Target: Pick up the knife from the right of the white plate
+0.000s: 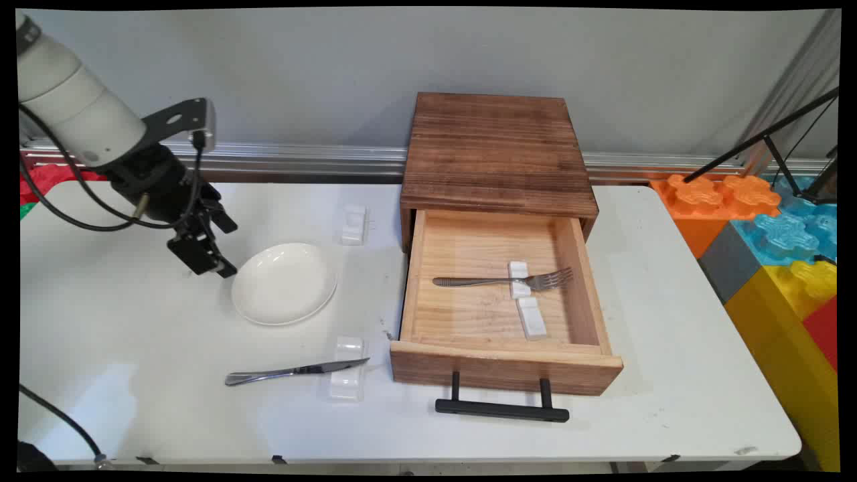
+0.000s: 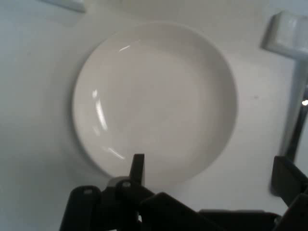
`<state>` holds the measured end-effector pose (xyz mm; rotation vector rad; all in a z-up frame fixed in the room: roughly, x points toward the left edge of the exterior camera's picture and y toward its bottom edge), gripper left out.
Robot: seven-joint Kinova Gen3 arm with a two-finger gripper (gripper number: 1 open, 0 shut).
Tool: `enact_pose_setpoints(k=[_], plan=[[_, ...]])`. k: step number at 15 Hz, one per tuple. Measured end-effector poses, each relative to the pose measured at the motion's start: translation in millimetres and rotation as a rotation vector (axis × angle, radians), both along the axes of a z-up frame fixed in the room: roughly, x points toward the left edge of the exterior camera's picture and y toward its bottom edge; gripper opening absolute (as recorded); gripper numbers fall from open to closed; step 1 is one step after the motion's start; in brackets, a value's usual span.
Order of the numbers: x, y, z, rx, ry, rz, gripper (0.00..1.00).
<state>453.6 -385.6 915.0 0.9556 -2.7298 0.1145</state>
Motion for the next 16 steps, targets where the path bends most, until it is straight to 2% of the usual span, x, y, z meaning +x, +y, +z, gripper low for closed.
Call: enact_pose_setpoints(k=[8,12,16], plan=[[-42.4,24.2,3.4,0.037,0.016,-0.03,1.0],[-49.8,44.7,-5.7,0.048,0.027,-0.056,1.0],[-55.9,64.2,-24.7,0.052,0.042,-0.088,1.0]])
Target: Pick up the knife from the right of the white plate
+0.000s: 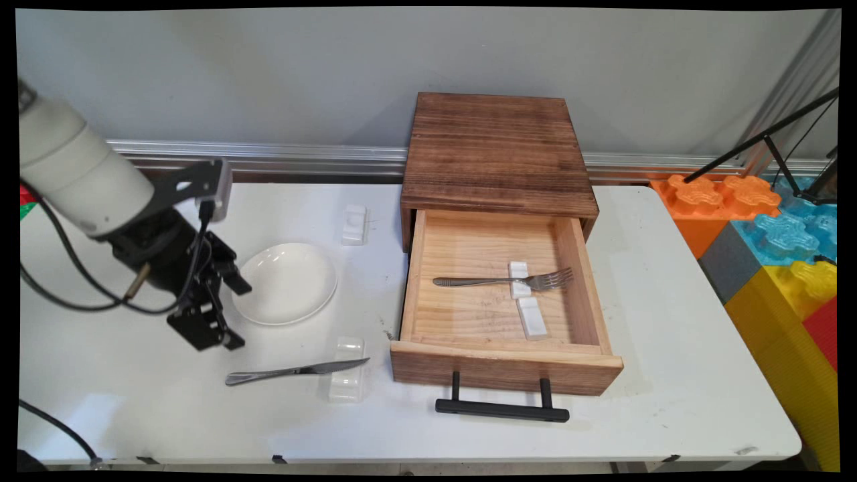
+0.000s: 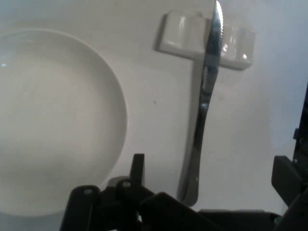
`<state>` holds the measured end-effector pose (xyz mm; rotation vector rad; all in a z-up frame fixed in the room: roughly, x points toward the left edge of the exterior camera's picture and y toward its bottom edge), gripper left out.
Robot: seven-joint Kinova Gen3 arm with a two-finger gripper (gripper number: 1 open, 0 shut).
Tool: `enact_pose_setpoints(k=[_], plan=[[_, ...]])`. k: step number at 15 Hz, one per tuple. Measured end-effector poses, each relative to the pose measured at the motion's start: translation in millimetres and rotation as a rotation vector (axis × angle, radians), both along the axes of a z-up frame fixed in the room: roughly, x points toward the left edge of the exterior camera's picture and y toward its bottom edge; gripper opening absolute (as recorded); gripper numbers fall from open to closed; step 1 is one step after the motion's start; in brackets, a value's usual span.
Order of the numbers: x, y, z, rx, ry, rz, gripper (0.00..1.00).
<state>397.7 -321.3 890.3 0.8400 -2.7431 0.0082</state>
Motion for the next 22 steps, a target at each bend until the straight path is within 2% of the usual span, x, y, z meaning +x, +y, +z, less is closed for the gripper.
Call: enact_pose_setpoints(k=[8,22], plan=[[-12.9,11.5,-54.8,-0.029,0.028,-0.072,1.0],[-17.6,6.6,-101.9,-0.072,0.064,-0.133,1.0]])
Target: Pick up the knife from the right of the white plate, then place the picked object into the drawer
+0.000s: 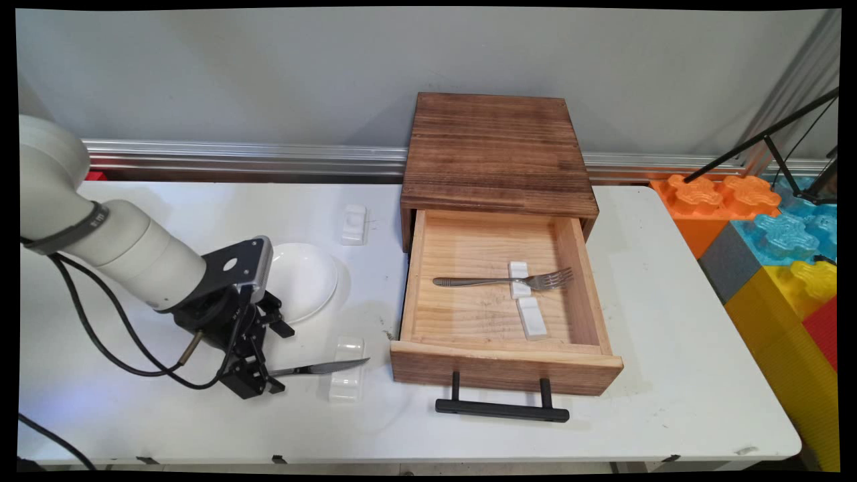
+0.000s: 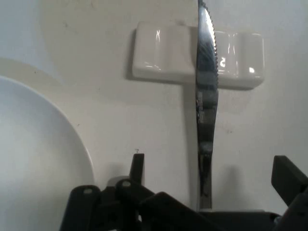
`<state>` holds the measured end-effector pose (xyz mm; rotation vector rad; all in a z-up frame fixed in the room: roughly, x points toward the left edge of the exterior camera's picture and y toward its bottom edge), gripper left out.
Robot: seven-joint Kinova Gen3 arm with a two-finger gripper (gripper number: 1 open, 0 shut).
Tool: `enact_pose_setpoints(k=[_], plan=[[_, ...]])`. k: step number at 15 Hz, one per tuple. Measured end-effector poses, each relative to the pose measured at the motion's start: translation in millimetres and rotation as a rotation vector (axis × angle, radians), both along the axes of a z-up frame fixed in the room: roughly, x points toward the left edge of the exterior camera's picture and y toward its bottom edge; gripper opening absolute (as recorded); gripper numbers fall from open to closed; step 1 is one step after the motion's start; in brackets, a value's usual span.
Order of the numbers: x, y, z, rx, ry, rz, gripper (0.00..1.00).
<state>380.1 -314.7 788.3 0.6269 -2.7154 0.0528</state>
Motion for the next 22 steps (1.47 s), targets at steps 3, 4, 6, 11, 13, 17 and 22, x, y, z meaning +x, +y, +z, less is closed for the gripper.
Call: enact_pose_setpoints(k=[3,4,6,11,13,17,22], plan=[[0.3,-0.5,-6.3,-0.003,0.004,-0.008,1.0],[0.4,-0.9,-8.4,-0.004,0.005,-0.01,1.0],[0.5,-2.1,-13.1,-0.006,0.008,-0.013,1.0],[0.6,-5.0,-20.1,-0.008,0.012,-0.016,1.0],[0.6,-6.0,-22.2,-0.007,0.014,-0.018,1.0],[1.4,-8.3,-25.0,-0.008,0.013,-0.033,0.0],[3.0,-7.9,-25.8,0.002,0.014,-0.047,0.0]])
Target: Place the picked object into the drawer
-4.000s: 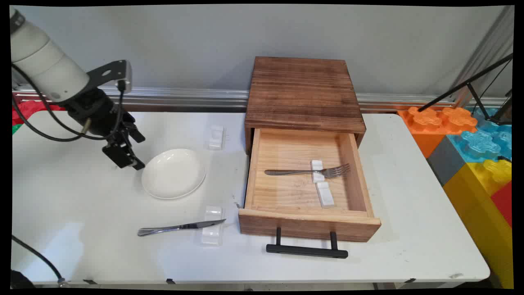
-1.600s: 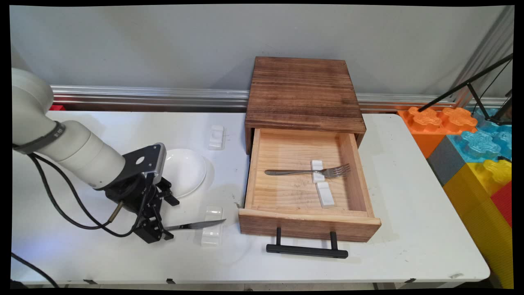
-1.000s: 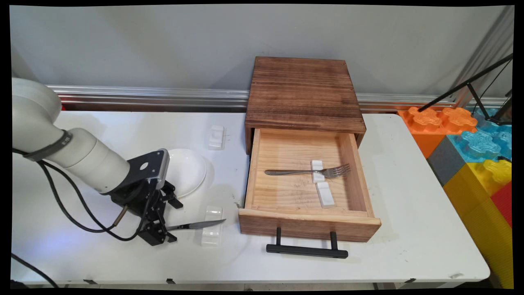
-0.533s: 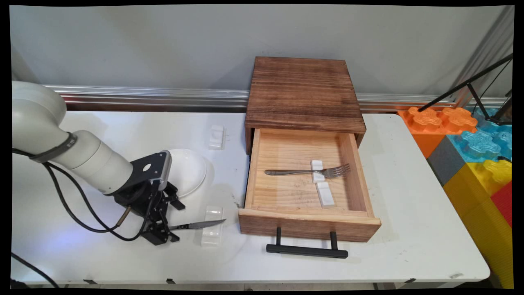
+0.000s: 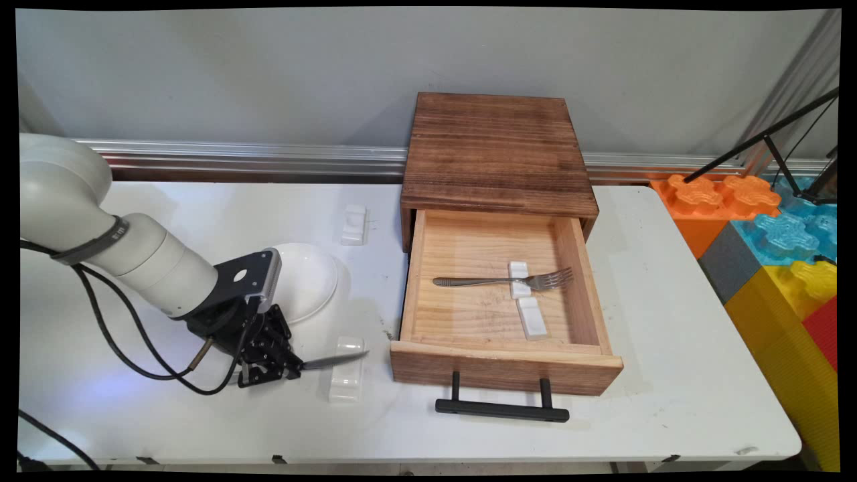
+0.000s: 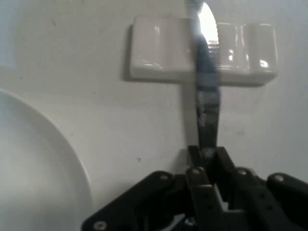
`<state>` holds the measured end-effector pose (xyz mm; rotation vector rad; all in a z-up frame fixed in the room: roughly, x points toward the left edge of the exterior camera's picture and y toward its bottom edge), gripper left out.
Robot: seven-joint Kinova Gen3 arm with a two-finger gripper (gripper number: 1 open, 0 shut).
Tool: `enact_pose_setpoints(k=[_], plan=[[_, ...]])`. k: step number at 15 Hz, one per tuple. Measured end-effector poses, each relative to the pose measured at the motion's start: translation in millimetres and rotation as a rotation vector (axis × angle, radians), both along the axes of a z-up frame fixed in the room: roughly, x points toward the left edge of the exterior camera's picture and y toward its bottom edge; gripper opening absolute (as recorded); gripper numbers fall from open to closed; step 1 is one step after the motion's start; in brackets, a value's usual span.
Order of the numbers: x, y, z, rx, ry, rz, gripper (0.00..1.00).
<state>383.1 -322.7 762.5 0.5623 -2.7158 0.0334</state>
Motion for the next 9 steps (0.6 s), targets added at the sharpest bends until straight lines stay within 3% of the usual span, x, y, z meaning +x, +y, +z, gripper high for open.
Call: enact_pose_setpoints(k=[9], plan=[[5.1,-0.3,15.9,0.016,0.016,-0.019,0.0]])
